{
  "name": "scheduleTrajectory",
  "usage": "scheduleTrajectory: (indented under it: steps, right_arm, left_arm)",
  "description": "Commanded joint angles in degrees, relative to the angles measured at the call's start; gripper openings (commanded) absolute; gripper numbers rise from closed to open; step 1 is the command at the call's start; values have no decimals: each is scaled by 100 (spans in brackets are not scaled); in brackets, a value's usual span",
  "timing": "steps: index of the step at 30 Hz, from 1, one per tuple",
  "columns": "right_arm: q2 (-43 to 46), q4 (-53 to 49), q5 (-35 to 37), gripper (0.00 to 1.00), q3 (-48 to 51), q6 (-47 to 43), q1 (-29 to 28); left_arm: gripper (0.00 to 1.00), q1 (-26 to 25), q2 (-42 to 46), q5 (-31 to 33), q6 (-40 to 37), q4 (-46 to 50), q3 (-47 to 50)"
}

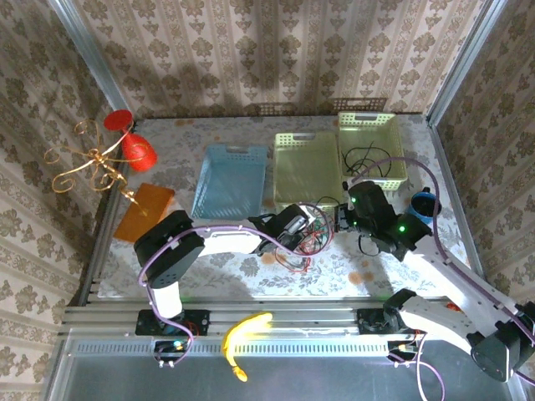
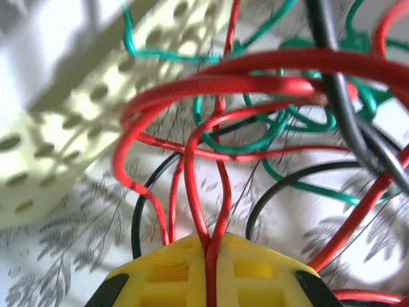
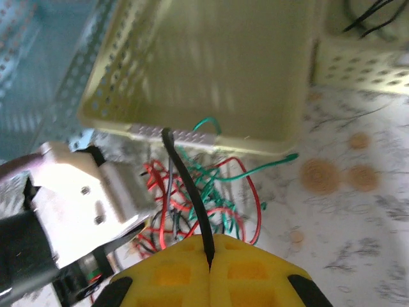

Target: Untangle the cables

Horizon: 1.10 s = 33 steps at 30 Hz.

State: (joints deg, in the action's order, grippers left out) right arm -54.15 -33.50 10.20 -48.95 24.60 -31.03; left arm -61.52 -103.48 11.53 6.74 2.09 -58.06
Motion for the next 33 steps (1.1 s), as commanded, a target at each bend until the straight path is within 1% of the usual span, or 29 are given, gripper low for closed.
scheduleTrajectory:
  steps: [1, 4, 6, 12, 15, 20, 24, 28, 29, 31, 33]
  right_arm:
    - [502, -4, 1908, 0, -425, 180, 79]
    - [825, 60, 2788, 0, -558, 221, 127]
    - [968, 80, 3115, 0, -639, 229, 171]
    - [1192, 124, 3474, 0, -816, 251, 277]
    - [1209, 82, 3550, 0, -867, 298, 294]
    - [1131, -25, 3312, 0, -853, 326, 308]
    - [1024, -113, 3165, 0, -823, 400, 308]
    - [905, 180, 3301, 0, -804, 280, 308]
    - [856, 249, 3401, 0, -811, 194, 314]
    - [660, 749, 3654, 0, -842, -16, 353]
    - [379, 1128, 3673, 0, -898, -183, 523]
  left_arm:
    - [6, 41, 50, 42, 74, 512, 139]
    - [6, 40, 100, 27, 126, 503, 228]
    - [6, 37, 117, 13, 151, 499, 268]
    - [6, 41, 135, -8, 173, 514, 323]
    - [9, 34, 144, -36, 169, 494, 361]
    - [31, 34, 212, -201, 144, 451, 444]
    - [55, 22, 382, -237, 113, 292, 606]
    - [67, 22, 554, -197, 95, 104, 773]
    - [69, 23, 586, -183, 97, 66, 802]
    - [72, 23, 644, -177, 91, 18, 839]
    - [73, 26, 679, -169, 92, -2, 848]
